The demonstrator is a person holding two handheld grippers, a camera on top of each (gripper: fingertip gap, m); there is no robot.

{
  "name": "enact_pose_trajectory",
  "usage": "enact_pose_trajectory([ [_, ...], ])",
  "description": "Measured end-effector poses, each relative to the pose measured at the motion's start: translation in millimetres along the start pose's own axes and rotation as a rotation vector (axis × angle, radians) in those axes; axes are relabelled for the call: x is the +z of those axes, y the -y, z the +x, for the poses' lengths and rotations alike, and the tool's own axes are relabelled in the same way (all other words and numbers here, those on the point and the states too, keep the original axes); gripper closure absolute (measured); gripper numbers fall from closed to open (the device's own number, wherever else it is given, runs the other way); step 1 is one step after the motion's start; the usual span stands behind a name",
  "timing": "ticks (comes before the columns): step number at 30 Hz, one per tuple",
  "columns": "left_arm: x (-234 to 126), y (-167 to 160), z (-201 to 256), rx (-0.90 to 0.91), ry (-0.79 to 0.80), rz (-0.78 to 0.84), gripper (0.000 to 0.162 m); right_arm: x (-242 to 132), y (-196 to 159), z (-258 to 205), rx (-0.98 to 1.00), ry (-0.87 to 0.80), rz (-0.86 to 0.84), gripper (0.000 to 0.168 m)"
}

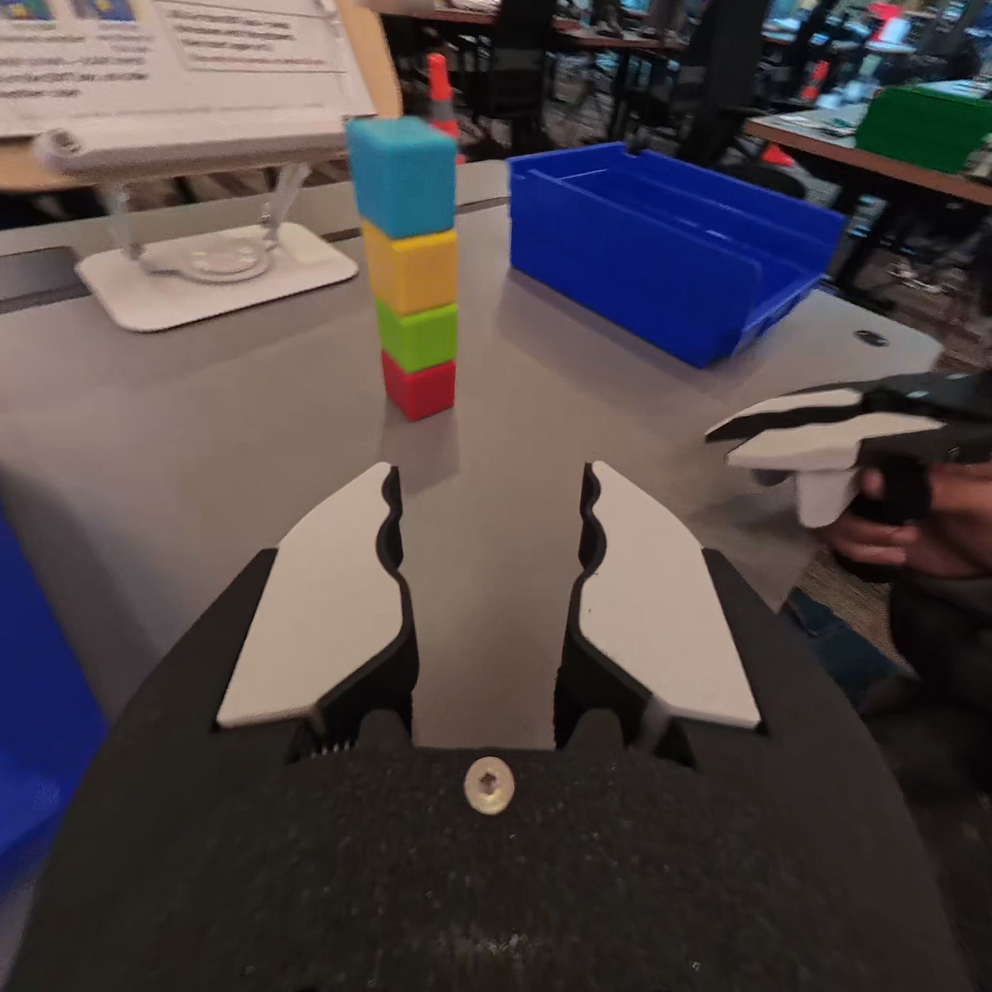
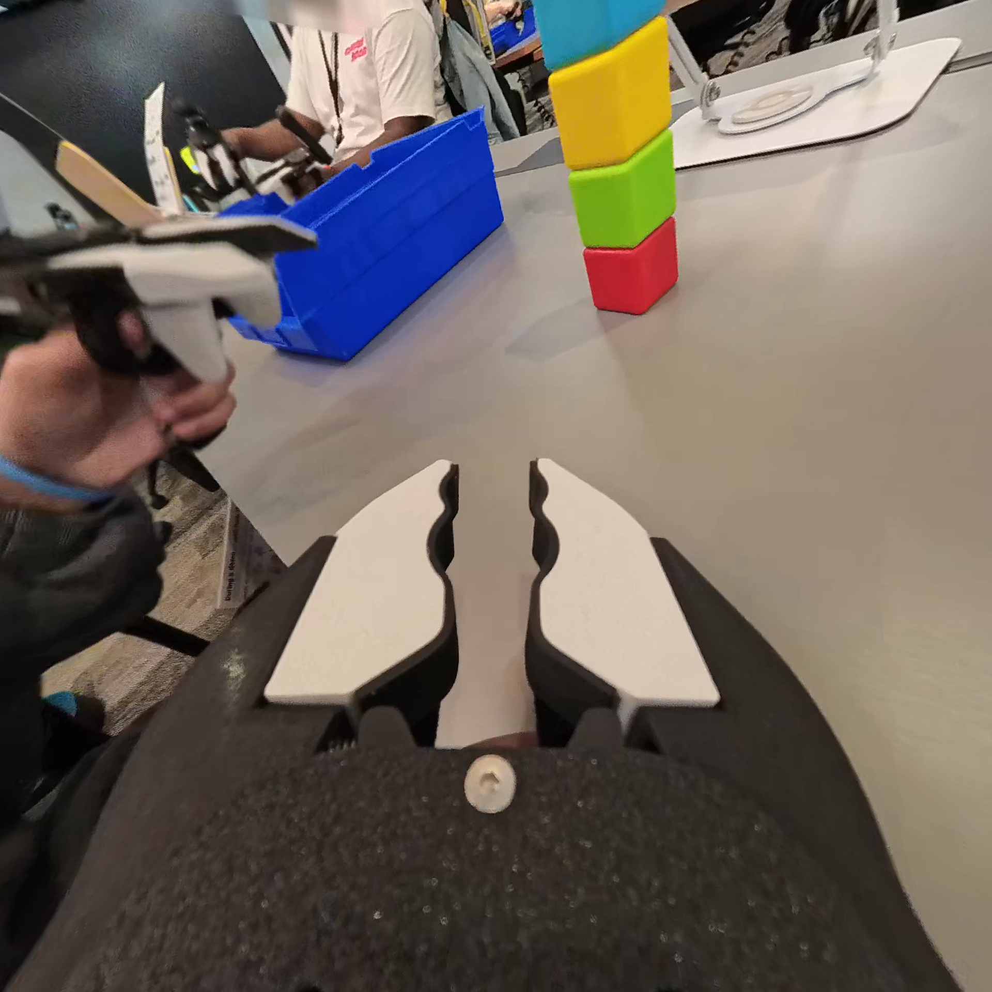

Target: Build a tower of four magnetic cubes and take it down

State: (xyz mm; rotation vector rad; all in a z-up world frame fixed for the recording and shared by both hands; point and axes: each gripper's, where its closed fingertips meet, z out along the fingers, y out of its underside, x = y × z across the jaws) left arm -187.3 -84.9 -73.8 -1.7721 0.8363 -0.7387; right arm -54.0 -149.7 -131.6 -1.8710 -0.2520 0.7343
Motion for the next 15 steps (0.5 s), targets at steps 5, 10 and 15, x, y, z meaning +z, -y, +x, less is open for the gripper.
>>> enact_pose_trajectory([
  [5,-17.0,-35.9,14.1,-0.158,0.022,0.118,0.105,-7.2,6.4,15.3,-0.013,-0.072,0.024,0.142],
  [10,-8.8,-35.3,27.3,-0.059,-0.054,0.127,0.100,-5.7,3.5,16.6,-0.028,-0.088,0.005,0.142],
  [15,-7.4,-38.2,30.8,0.010,-0.050,0.101,0.100,-3.9,0.1,13.6,-0.078,-0.101,-0.012,0.142],
])
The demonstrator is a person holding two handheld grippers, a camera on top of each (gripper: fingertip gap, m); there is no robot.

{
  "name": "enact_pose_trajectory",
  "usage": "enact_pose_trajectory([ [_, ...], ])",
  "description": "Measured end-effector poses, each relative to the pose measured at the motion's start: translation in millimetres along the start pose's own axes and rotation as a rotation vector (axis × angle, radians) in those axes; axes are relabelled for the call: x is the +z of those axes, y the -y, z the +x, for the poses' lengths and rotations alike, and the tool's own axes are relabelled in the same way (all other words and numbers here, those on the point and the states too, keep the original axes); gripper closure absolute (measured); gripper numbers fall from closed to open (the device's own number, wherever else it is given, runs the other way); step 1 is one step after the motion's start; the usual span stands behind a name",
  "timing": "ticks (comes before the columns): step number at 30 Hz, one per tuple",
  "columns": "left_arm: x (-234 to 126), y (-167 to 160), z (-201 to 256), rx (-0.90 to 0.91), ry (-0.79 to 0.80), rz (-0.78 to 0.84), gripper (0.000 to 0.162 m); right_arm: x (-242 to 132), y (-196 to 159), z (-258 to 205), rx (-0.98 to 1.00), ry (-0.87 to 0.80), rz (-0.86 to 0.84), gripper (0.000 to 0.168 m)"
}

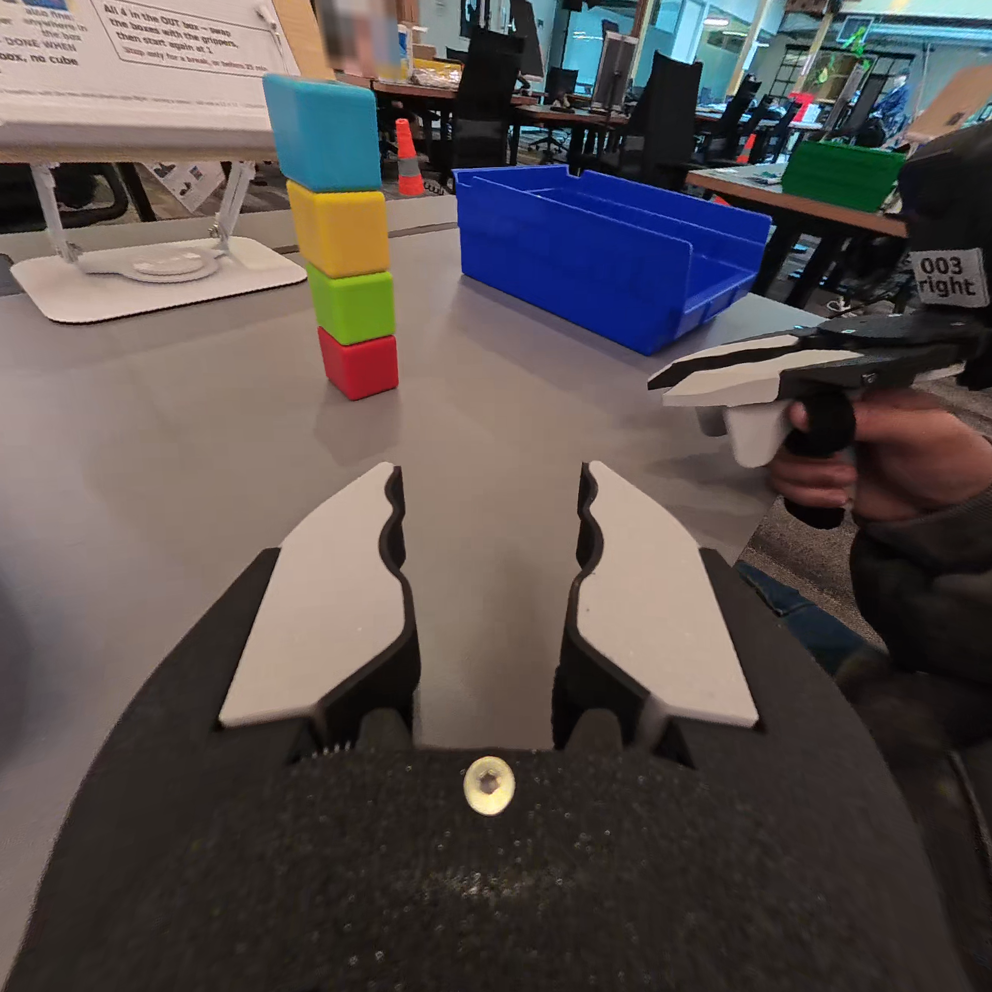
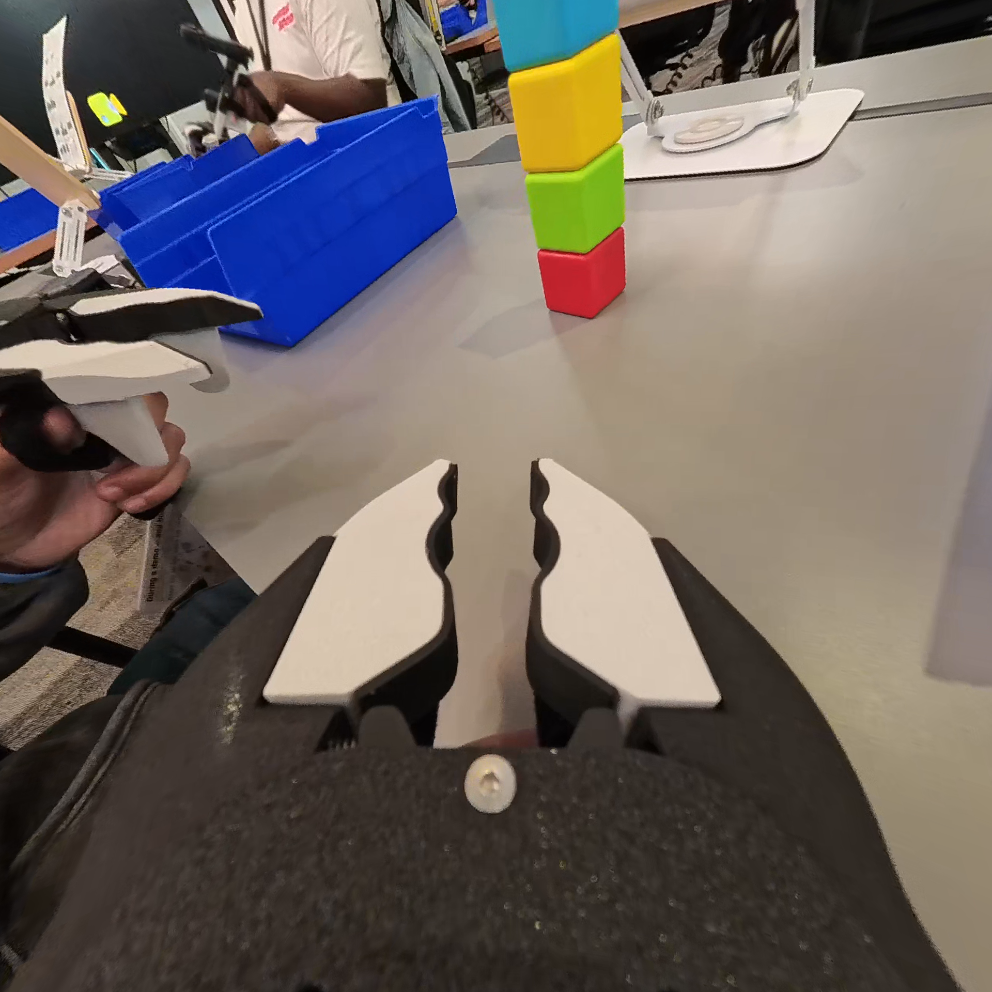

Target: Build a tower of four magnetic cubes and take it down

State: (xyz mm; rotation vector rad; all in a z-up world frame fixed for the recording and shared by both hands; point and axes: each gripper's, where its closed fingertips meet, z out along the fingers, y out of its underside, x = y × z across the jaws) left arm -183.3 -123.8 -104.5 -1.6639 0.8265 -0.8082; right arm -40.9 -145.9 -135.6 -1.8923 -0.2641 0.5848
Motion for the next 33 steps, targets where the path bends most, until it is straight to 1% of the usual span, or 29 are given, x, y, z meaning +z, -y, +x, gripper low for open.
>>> enact_pose_trajectory([
  [3,1.9,0.2,2.7,-0.020,-0.029,-0.003,0.101,-0.9,0.4,-0.4,0.001,0.005,0.007,0.142],
  [7,3.7,2.9,6.6,-0.099,-0.087,0.015,0.099,-2.4,1.1,0.1,0.018,0.015,0.016,0.142],
  [11,5.8,4.8,13.2,-0.082,-0.113,0.022,0.096,-2.7,1.2,0.1,0.024,0.021,0.017,0.142],
  [13,6.3,15.0,17.7,-0.100,-0.151,0.071,0.096,-2.5,0.8,-0.5,0.024,0.026,0.013,0.142],
  [15,10.9,37.1,13.2,-0.102,-0.179,0.172,0.093,-2.0,0.5,-0.5,0.026,0.028,0.009,0.142],
  [16,16.0,49.5,6.1,-0.110,-0.180,0.220,0.091,-1.9,0.4,-0.5,0.026,0.028,0.007,0.142],
  [17,22.1,59.9,-0.2,-0.116,-0.203,0.248,0.093,-1.6,0.3,-0.5,0.026,0.028,0.005,0.142],
  [19,36.4,78.0,-7.3,-0.095,-0.302,0.277,0.089,-0.9,-0.1,-0.7,0.025,0.031,-0.001,0.143],
  [21,57.8,86.7,-18.1,-0.004,-0.344,0.259,0.087,-0.6,-0.5,-1.1,0.025,0.034,-0.006,0.143],
  [23,82.2,86.4,-30.5,0.079,-0.382,0.232,0.086,-0.9,-0.1,-1.0,0.028,0.037,-0.003,0.143],
  [24,95.8,83.2,-40.3,0.100,-0.376,0.205,0.088,-1.2,0.1,-0.9,0.032,0.040,-0.001,0.143],
  [27,131.8,75.5,-72.4,0.093,-0.313,0.147,0.088,-1.9,0.7,-0.6,0.043,0.047,0.003,0.143],
  [30,146.3,76.7,-89.2,0.068,-0.297,0.168,0.088,-2.7,1.2,-0.7,0.048,0.054,0.009,0.143],
  [33,155.7,70.6,-85.0,0.114,-0.370,0.144,0.087,-2.9,1.5,-1.1,0.048,0.057,0.010,0.143],
])
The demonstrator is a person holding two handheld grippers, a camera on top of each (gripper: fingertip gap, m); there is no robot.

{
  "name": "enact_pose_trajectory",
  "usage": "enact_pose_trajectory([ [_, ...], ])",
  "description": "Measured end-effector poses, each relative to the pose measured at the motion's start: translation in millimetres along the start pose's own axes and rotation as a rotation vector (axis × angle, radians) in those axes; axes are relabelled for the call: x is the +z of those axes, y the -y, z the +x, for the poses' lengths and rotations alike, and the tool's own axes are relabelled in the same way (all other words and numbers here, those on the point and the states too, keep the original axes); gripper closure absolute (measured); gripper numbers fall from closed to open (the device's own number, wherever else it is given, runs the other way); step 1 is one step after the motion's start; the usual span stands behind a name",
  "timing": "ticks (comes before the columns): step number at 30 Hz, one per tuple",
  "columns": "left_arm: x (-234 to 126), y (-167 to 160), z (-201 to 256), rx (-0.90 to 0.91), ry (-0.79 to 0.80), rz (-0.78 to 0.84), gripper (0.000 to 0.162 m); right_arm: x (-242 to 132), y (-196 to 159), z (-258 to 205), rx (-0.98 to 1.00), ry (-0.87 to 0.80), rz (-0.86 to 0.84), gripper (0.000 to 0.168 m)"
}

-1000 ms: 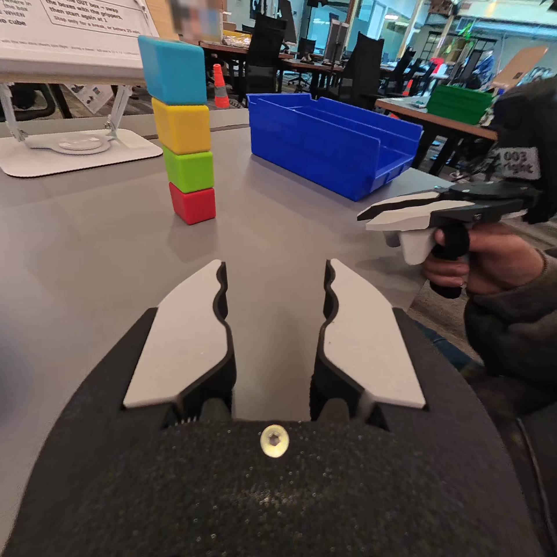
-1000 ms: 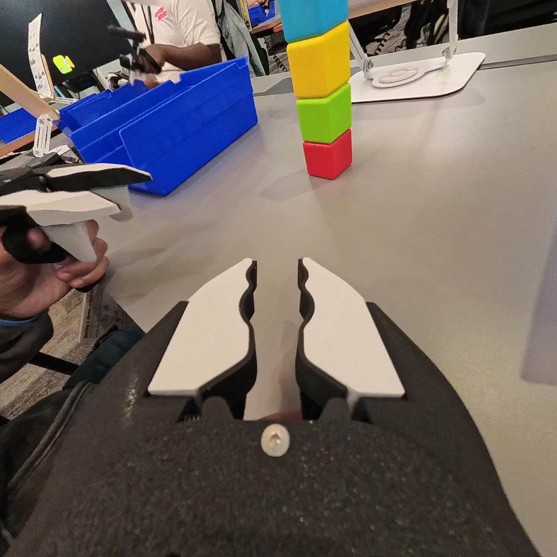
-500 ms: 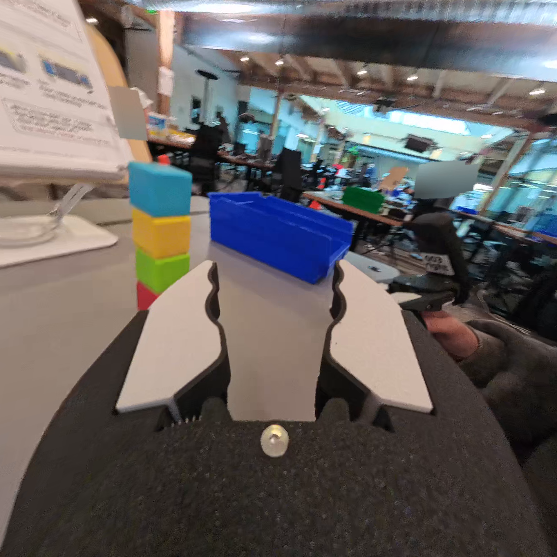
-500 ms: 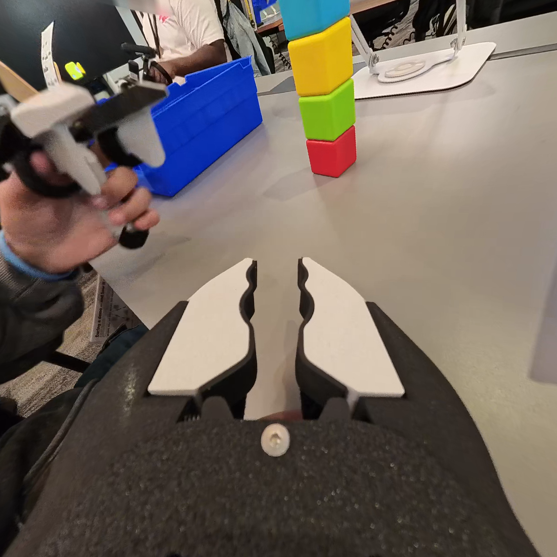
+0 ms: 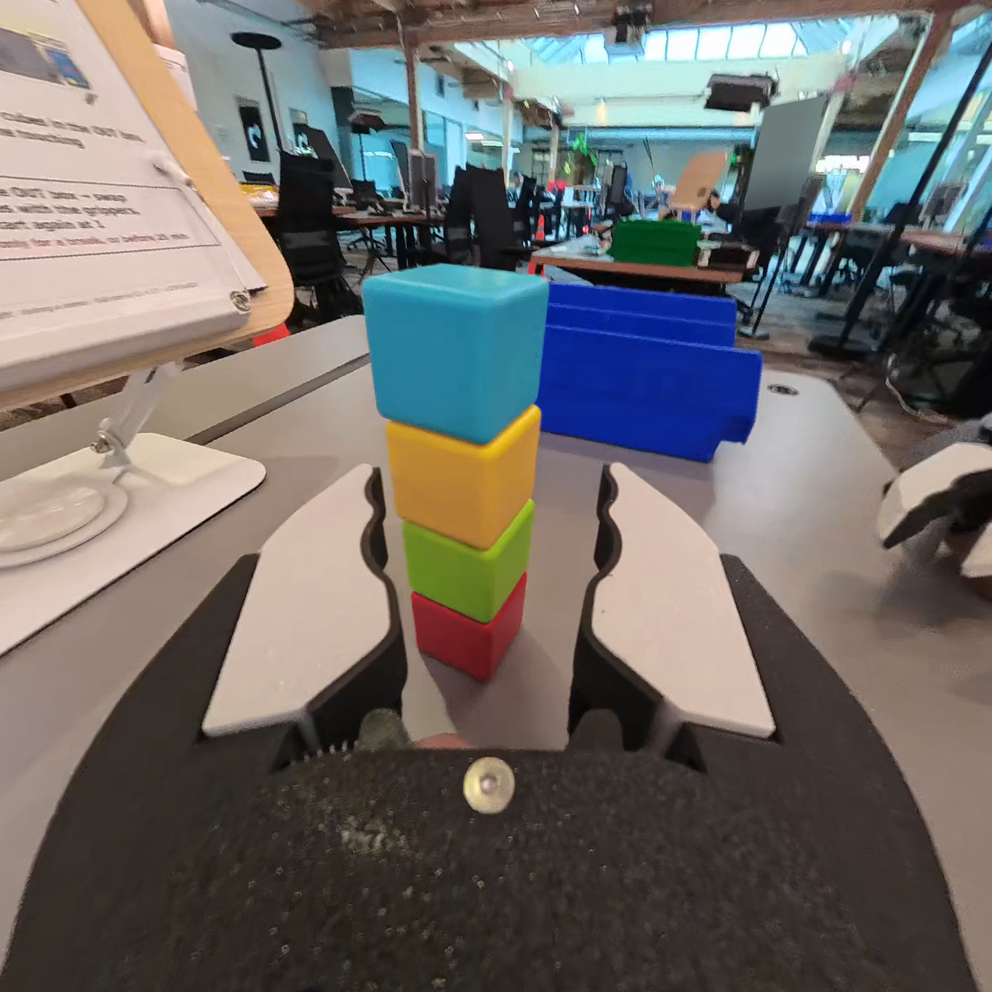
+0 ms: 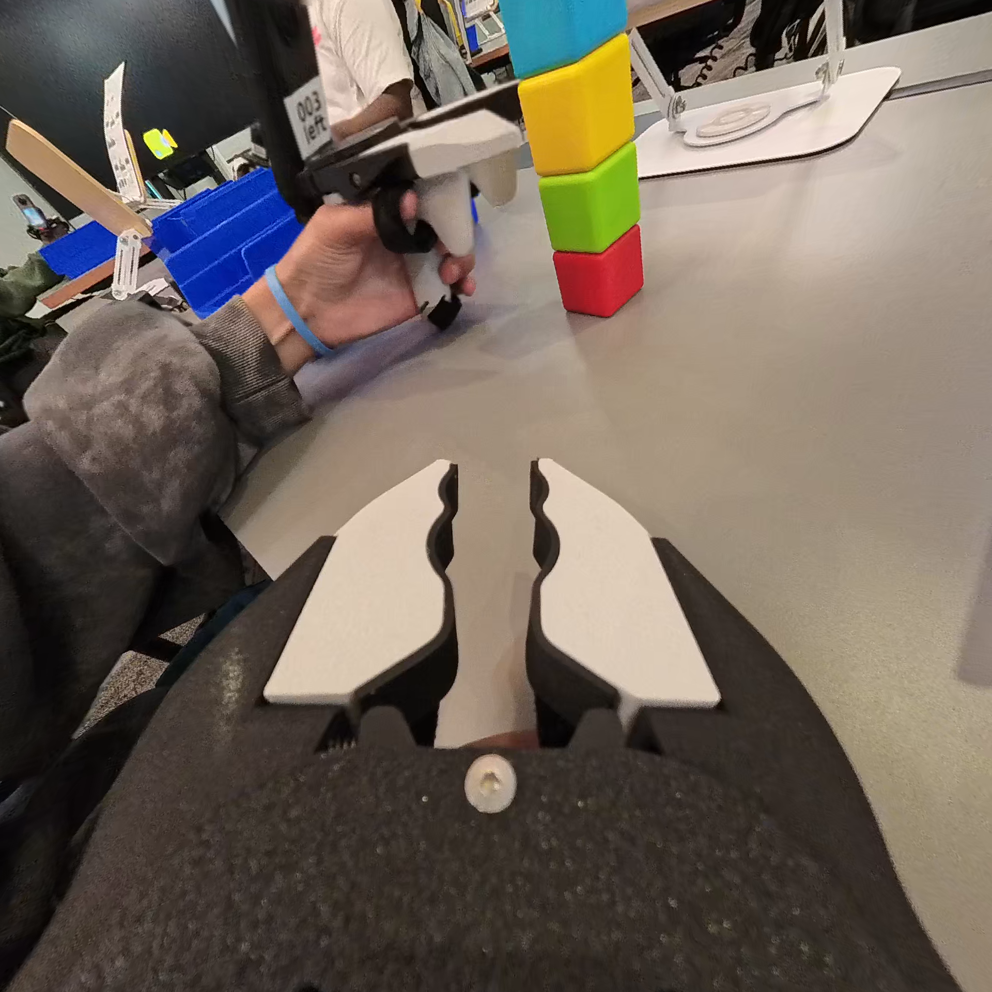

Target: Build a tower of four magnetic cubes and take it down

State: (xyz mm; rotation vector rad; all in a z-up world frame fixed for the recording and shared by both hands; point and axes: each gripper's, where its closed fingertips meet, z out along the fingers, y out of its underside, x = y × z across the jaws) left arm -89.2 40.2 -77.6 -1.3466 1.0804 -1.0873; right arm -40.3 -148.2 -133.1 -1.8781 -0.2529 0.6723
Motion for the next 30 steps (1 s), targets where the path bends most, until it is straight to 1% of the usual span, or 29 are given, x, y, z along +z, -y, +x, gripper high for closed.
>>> enact_pose_trajectory([
  [3,10.3,-3.7,-6.2,0.035,-0.049,-0.037,0.085,0.6,-0.5,-0.5,-0.002,0.002,-0.006,0.143],
  [9,20.4,-0.2,-15.6,-0.024,-0.200,-0.006,0.088,0.8,-0.5,-1.3,0.003,0.016,-0.009,0.143],
  [13,24.1,-3.3,-5.3,-0.005,-0.302,-0.028,0.095,1.0,-0.5,-1.7,0.011,0.024,-0.011,0.143],
  [15,25.8,-1.1,-4.5,0.005,-0.317,-0.010,0.099,1.2,-0.6,-1.8,0.012,0.026,-0.013,0.143],
  [16,25.9,0.6,-3.9,0.006,-0.328,0.005,0.107,1.4,-0.7,-1.9,0.011,0.026,-0.014,0.143],
  [17,25.6,1.6,-1.8,0.006,-0.347,0.016,0.112,1.6,-0.8,-2.0,0.011,0.027,-0.016,0.143],
  [19,24.9,0.8,4.8,0.012,-0.398,0.012,0.112,1.8,-1.0,-2.2,0.011,0.028,-0.018,0.143],
  [23,27.1,0.8,7.0,0.023,-0.394,0.017,0.112,3.0,2.0,-3.0,0.024,0.045,-0.014,0.144],
  [24,27.1,0.8,8.2,0.031,-0.392,0.019,0.112,4.3,7.2,-4.2,0.043,0.067,-0.003,0.143],
  [26,26.8,0.9,9.9,0.043,-0.388,0.023,0.112,9.9,31.1,-4.0,0.040,0.110,0.032,0.138],
  [28,26.3,1.0,10.7,0.050,-0.386,0.025,0.113,19.1,63.0,-1.2,-0.105,0.096,0.001,0.134],
  [30,26.4,1.0,10.5,0.049,-0.386,0.025,0.112,32.8,98.6,-10.0,-0.307,0.141,-0.103,0.127],
])
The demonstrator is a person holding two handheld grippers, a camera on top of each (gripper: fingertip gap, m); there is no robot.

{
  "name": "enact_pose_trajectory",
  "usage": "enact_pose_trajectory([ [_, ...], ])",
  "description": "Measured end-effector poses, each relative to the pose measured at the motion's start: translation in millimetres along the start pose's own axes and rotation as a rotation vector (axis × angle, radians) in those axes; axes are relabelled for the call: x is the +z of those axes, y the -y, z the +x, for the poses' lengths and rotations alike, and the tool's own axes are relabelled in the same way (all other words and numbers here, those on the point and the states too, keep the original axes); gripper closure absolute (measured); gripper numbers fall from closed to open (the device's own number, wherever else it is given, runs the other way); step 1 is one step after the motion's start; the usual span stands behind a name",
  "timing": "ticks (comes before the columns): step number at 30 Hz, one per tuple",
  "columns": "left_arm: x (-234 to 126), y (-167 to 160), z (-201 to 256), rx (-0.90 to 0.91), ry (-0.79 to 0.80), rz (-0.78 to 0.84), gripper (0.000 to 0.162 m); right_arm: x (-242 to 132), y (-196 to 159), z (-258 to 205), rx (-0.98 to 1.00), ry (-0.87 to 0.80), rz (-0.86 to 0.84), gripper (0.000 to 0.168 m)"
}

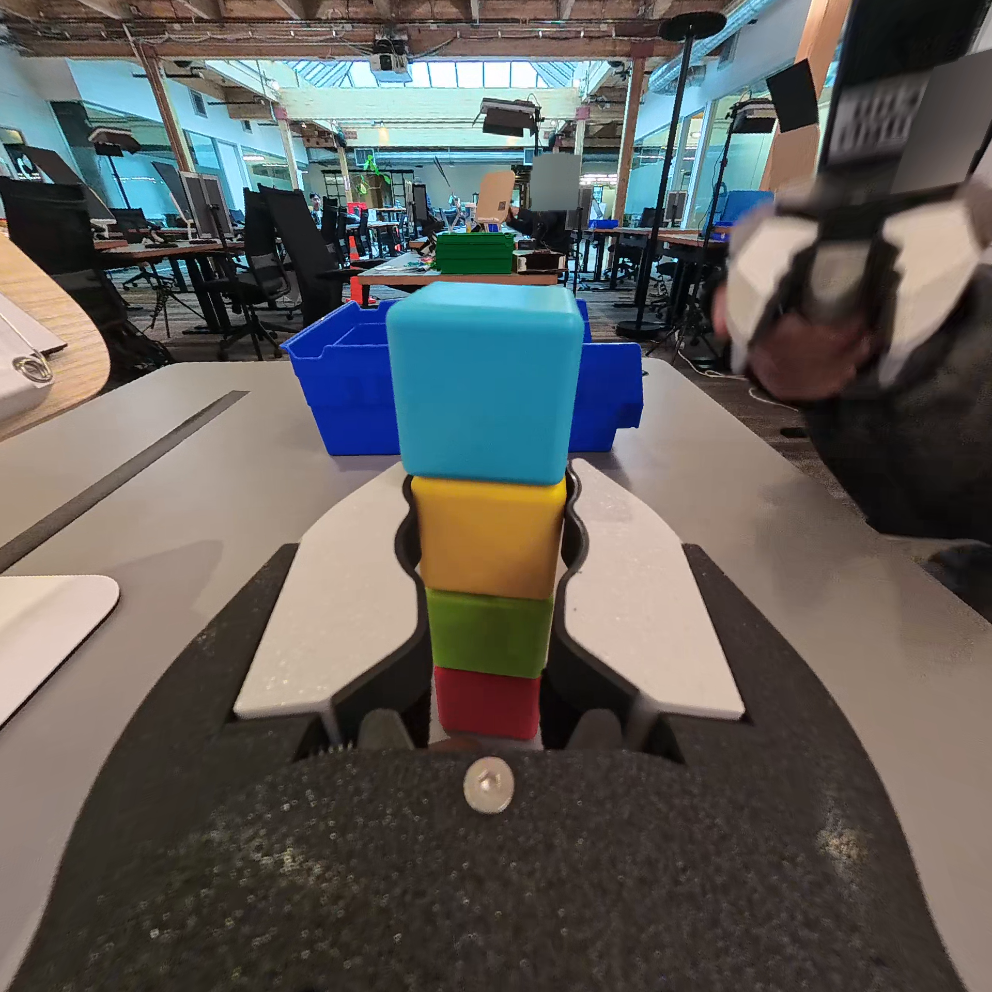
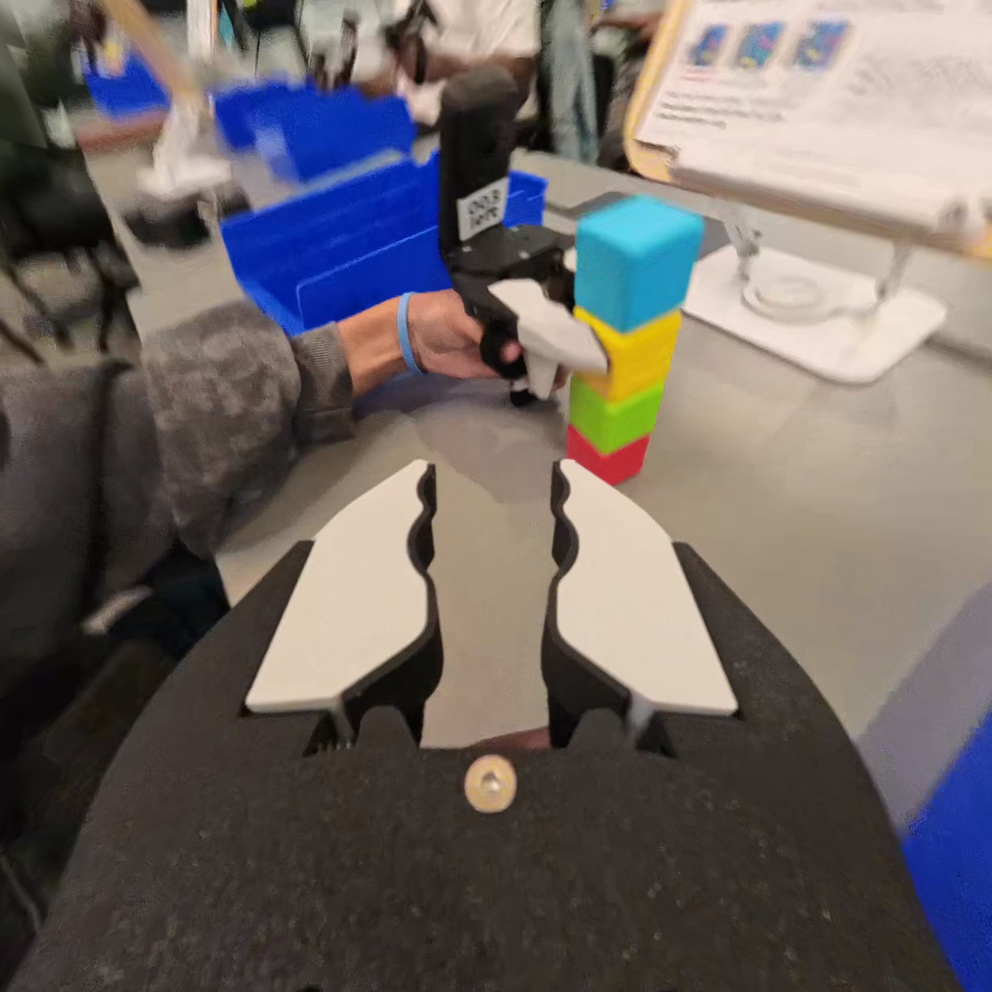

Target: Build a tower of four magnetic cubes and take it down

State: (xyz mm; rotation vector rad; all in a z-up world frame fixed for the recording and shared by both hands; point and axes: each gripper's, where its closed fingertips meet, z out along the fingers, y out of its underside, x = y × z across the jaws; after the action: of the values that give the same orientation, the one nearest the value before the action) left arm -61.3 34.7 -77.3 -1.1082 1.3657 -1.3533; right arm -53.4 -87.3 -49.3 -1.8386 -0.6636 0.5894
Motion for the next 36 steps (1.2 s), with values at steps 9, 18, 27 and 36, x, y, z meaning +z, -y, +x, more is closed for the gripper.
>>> enact_pose_trajectory([
  [9,0.3,-0.4,-2.6,-0.013,0.011,-0.004,0.113,92.0,63.8,67.6,-0.487,0.088,-0.617,0.108],
  [18,0.6,-0.5,-2.4,-0.015,0.007,-0.006,0.112,108.5,33.2,78.3,-0.545,0.197,-0.946,0.118],
  [27,1.1,-0.8,-1.9,-0.016,0.002,-0.007,0.112,88.3,93.2,78.2,-0.486,0.193,-0.739,0.118],
  [36,0.8,-0.7,-1.7,-0.015,0.006,-0.007,0.113,-47.9,128.2,137.5,-0.500,-0.164,-0.706,0.118],
])
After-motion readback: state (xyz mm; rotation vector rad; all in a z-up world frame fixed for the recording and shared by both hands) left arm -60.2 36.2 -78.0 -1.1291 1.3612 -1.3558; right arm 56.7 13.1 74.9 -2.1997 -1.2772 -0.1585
